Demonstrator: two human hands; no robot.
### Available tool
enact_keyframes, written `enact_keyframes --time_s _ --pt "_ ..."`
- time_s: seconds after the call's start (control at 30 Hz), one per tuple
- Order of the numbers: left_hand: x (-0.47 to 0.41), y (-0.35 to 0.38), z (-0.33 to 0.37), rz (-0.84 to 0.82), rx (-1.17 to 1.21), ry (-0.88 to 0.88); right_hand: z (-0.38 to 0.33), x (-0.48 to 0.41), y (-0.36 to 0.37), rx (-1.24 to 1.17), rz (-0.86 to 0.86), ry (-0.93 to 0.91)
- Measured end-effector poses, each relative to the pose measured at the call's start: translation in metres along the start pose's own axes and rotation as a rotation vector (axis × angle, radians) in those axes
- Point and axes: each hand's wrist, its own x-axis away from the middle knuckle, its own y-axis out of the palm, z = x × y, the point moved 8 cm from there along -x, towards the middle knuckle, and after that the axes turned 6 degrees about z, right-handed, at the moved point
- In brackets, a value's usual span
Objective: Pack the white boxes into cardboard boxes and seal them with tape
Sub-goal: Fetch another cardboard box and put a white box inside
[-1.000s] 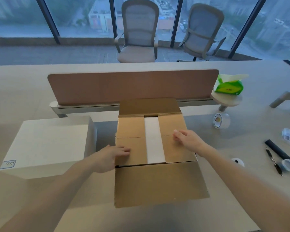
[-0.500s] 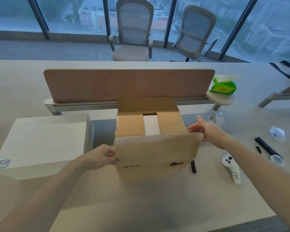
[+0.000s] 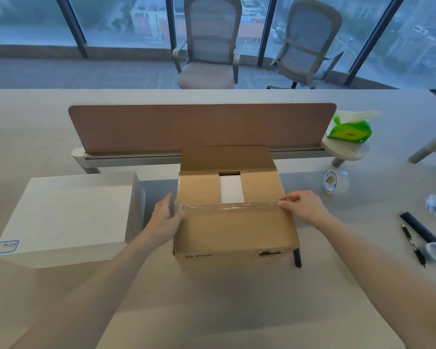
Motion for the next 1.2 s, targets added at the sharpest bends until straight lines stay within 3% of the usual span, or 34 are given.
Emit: enact_keyframes --time_s 0.23,0.5,0.7,0.8,0.93,1.1,1.2 --pt "-0.026 0.015 -0.006 0.162 0.059 -0.223 0.024 -0.021 0.003 -0.080 -0.027 0.144" --pt "-0.030 0.017 0.002 0.300 -0.082 -0.131 0.032 -0.064 0.014 0.109 -0.447 0.207" --pt "-0.029 0.016 -0.001 0.330 -0.051 -0.142 -0.031 -0.139 0.001 -0.231 -0.066 0.179" --pt "-0.031 0.015 -0.005 0.335 -0.039 -0.149 -0.047 -0.158 0.018 -0.453 -0.096 0.299" --pt "-0.030 0.015 -0.005 0.315 -0.080 -0.139 0.000 -0.214 0.044 -0.665 -0.101 0.383" --pt "-0.023 0.022 -0.004 0.273 -0.086 -0.118 -0.040 -0.140 0.008 -0.752 -0.101 0.359" --pt "-0.012 0.025 -0.005 0.291 -0.065 -0.134 -0.045 -0.111 -0.013 -0.697 -0.078 0.245"
